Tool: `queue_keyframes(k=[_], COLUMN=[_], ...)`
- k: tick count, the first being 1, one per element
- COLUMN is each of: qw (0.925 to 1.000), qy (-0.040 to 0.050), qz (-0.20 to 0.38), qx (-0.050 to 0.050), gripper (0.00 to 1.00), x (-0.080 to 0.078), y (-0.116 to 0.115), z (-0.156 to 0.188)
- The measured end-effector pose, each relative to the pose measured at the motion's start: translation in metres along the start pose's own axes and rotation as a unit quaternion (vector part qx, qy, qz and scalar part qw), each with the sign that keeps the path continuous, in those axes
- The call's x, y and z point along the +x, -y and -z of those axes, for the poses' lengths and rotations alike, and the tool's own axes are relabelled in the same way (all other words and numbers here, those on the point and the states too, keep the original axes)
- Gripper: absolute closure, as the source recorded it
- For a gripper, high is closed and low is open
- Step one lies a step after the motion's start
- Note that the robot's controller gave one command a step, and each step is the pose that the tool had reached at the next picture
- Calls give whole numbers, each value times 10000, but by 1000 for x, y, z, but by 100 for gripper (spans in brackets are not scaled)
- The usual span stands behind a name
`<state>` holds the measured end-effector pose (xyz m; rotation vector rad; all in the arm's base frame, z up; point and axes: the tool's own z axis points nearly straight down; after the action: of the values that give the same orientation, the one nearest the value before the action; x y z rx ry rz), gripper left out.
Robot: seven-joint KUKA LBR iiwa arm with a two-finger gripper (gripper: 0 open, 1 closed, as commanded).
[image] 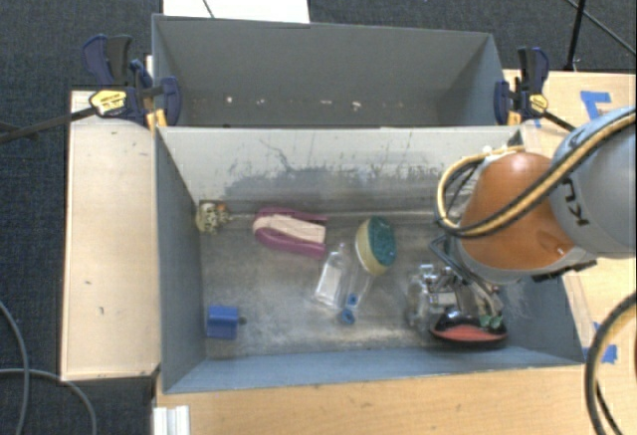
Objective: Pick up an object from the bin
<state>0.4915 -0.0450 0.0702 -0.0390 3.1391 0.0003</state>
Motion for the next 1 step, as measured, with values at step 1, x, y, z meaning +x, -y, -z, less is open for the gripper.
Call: queue_keyframes(k=[1], qw=[10000], qy=[1], qz=[-10], qx=[0], gripper=[0], x=[0], y=[0], z=[0])
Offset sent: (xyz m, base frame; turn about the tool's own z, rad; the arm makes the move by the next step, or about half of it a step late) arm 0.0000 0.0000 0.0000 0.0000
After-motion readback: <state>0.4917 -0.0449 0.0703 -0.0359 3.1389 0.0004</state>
